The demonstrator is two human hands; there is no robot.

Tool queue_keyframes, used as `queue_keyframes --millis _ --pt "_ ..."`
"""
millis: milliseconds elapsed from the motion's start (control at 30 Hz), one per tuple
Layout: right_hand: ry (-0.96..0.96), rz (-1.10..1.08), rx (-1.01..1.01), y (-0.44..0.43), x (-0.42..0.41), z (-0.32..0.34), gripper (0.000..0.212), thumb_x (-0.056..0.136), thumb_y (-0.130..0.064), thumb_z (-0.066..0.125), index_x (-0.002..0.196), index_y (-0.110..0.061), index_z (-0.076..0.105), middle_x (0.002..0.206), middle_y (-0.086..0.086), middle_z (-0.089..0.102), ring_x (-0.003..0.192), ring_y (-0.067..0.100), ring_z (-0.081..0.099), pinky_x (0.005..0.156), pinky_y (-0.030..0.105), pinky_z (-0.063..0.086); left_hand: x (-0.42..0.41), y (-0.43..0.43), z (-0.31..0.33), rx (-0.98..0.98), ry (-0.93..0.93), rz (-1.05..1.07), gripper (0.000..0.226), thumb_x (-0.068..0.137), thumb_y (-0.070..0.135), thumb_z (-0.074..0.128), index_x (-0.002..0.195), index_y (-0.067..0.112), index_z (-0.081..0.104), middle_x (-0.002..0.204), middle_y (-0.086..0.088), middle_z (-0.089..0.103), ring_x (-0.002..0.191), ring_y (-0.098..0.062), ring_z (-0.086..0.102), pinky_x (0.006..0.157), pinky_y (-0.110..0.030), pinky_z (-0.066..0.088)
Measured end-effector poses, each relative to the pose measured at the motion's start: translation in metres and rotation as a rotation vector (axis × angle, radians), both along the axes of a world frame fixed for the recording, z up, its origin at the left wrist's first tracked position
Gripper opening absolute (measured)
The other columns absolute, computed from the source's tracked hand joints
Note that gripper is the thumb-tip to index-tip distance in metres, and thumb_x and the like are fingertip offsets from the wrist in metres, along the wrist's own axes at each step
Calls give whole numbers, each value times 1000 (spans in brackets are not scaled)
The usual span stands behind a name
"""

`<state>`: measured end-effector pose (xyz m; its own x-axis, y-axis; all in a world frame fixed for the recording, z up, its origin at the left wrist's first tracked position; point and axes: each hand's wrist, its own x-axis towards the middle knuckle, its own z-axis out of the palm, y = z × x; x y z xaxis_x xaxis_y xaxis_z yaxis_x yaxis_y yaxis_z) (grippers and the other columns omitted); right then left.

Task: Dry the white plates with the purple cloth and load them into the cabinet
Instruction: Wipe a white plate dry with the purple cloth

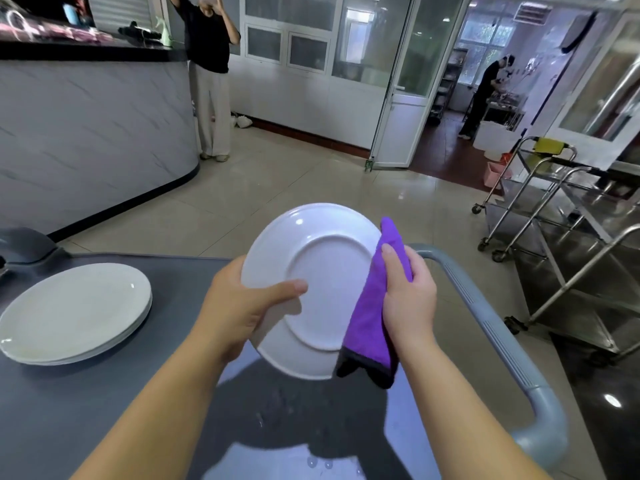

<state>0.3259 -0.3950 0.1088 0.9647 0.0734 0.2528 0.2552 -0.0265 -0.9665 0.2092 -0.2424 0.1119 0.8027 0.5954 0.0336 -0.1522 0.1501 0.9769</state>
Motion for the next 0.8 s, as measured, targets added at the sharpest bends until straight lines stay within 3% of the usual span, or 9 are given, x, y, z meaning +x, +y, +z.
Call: queue_keyframes --millis 100,200,300,433,533,667,800 --pt "-193 83 -137 -1 0 21 6 94 -34 58 92 -30 63 84 -18 65 78 -2 58 69 13 43 -2 5 5 45 -22 31 64 38 12 91 96 26 70 89 4 75 78 -17 72 57 -27 55" --pt "-275 20 -99 1 0 35 6 93 -38 59 97 -35 61 87 -24 64 84 -2 58 75 15 45 -2 1 8 42 -116 123 58 40 23 89 94 26 71 92 3 75 81 -19 72 62 -32 57" --pt "-160 -82 45 6 -5 27 8 95 -39 55 100 -36 60 86 -29 63 84 -6 58 76 20 43 1 -12 8 6 -198 183 52 47 15 89 94 24 70 91 4 75 83 -16 71 66 -30 58" --pt "16 -140 181 13 -25 -5 18 97 -36 51 104 -23 62 79 -23 62 76 -2 57 70 20 43 3 -28 -4 -153 -223 181 55 49 5 88 98 17 67 87 2 75 82 -17 71 66 -29 57" --pt "-98 -94 105 2 -17 3 12 97 -28 55 96 -17 62 72 -23 60 68 -6 54 63 11 41 -1 -19 -10 -131 -146 80 56 44 6 88 94 20 68 84 3 75 78 -17 71 64 -31 58" --pt "-285 91 -171 -9 -4 33 12 92 -32 62 101 -24 63 87 -19 64 82 1 58 76 17 46 -2 0 -3 -62 -142 60 68 36 29 87 100 21 66 95 -1 74 85 -21 71 63 -31 55" --pt "-299 -13 -114 -7 -5 38 15 92 -37 61 105 -30 62 92 -25 64 89 -4 59 78 14 45 -1 -7 2 -62 -216 138 59 39 27 87 94 22 66 90 0 73 81 -21 71 63 -31 55"
